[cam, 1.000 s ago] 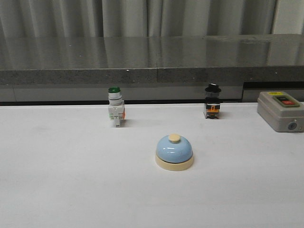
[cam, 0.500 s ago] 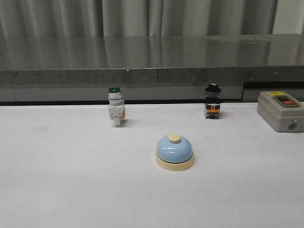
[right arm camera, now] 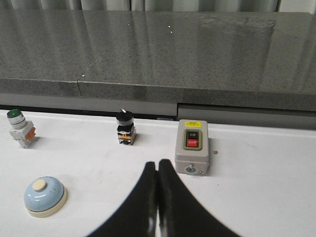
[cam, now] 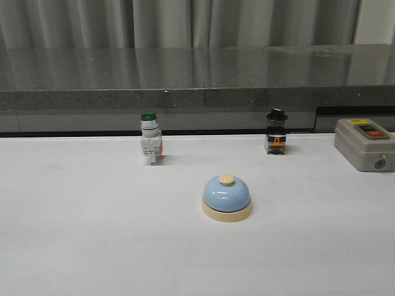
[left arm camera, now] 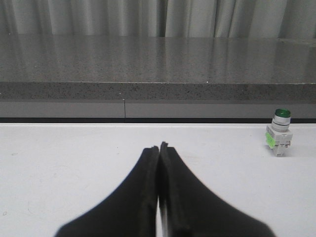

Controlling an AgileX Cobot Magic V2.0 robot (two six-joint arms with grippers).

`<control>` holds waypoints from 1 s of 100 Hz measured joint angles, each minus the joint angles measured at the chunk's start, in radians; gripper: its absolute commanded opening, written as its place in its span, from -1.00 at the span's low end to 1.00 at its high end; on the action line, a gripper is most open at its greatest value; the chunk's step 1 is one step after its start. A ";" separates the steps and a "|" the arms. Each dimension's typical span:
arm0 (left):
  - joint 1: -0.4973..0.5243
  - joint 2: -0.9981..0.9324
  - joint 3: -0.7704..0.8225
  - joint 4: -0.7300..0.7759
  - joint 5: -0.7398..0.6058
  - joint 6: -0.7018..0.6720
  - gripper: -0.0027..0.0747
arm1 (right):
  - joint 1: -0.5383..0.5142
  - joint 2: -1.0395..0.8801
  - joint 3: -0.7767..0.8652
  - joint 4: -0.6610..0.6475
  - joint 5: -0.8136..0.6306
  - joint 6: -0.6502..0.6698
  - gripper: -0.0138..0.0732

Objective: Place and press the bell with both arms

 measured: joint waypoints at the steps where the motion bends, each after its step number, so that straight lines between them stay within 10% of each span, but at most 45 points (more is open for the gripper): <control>1: 0.000 0.000 0.000 0.000 0.000 0.000 -0.99 | 0.000 0.000 0.000 0.000 0.000 0.000 -0.83; 100: 0.000 0.000 0.000 0.000 0.000 0.000 -0.99 | -0.063 -0.289 0.415 0.000 -0.247 0.086 -0.83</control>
